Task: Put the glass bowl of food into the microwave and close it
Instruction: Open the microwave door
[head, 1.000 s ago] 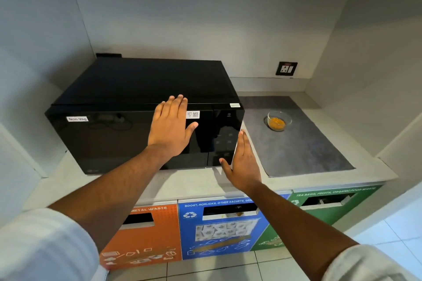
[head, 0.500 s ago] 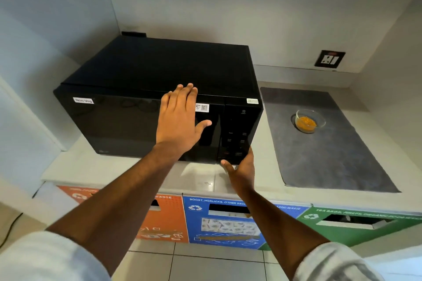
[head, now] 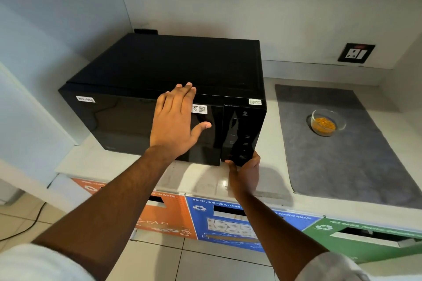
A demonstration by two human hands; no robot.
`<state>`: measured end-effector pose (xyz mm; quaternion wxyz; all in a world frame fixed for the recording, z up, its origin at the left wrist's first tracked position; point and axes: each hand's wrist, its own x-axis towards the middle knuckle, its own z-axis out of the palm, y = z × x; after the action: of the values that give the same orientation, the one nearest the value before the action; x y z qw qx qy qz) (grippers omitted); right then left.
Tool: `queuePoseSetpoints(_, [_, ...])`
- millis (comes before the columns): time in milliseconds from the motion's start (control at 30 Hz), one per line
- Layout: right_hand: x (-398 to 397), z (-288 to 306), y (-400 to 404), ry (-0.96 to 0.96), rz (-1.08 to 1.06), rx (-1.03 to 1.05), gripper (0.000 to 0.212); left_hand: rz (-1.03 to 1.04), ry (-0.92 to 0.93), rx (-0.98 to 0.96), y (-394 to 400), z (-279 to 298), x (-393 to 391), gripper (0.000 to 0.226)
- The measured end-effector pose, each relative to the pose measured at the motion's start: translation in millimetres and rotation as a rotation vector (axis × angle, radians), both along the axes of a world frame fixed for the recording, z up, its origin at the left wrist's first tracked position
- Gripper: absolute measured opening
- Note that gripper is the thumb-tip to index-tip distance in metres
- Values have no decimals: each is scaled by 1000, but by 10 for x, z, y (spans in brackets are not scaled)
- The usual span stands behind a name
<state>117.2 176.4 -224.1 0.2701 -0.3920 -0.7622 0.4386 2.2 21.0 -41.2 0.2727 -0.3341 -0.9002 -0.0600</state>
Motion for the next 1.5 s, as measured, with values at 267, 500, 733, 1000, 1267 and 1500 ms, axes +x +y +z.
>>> queuePoseSetpoints(267, [81,40,58,11,81,-74,86,-13,-28,-25,-99,12,84,92])
queuePoseSetpoints(500, [248,360,67,16,205,-39,85,-68,-134,-12,-208,150,195,89])
queuePoseSetpoints(733, [293,987,-139,182,115,-14,70,-178,-274,118,-571,264,498,69])
queuePoseSetpoints(1000, [327,1657,-118,166,97,118,73,-50,-405,400,-989,492,839,66])
queuePoseSetpoints(1267, [316,2090,-175,-4,151,363,83,103,-519,298,-1328,747,793,67])
queuePoseSetpoints(1500, [196,2169,-117,-337,251,763,86,213,-521,-8,-1663,707,535,80])
